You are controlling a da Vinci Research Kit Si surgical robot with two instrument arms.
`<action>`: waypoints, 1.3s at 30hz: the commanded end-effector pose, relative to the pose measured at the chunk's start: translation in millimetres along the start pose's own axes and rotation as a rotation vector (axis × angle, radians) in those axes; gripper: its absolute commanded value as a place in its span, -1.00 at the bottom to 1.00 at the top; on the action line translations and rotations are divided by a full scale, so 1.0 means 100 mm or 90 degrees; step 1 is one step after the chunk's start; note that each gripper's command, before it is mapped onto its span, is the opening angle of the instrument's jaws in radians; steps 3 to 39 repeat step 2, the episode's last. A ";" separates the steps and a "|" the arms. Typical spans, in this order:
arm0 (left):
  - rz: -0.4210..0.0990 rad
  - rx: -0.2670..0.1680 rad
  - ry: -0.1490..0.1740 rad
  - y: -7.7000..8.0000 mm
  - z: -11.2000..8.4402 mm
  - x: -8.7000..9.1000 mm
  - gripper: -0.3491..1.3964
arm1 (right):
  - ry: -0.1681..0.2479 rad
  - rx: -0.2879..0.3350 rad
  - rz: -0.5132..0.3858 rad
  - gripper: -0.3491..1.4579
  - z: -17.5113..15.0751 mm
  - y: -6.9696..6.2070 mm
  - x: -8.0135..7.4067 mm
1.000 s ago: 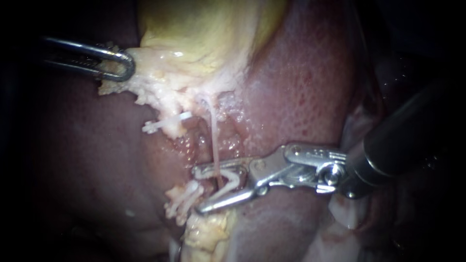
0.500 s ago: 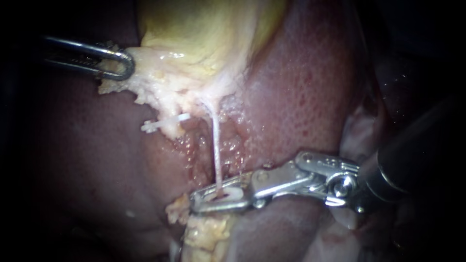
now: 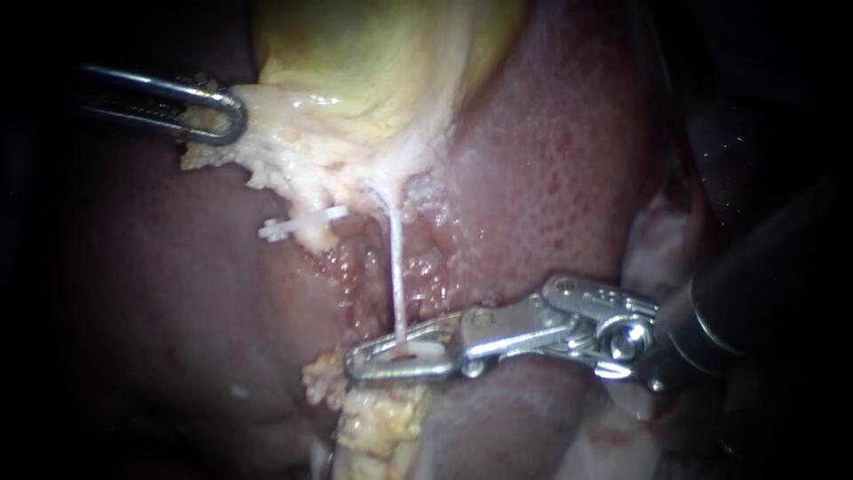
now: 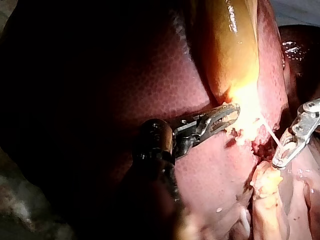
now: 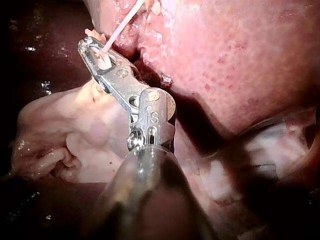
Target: Clipping first clip right tube
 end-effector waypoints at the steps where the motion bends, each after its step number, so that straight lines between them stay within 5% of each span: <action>1: 0.000 0.000 0.000 0.000 0.000 0.000 -1.00 | 0.000 0.000 0.000 -1.00 0.000 0.000 -0.001; 39: 0.000 0.000 0.000 -0.001 0.000 0.000 -1.00 | 0.000 0.000 -0.001 -1.00 0.001 0.001 -0.001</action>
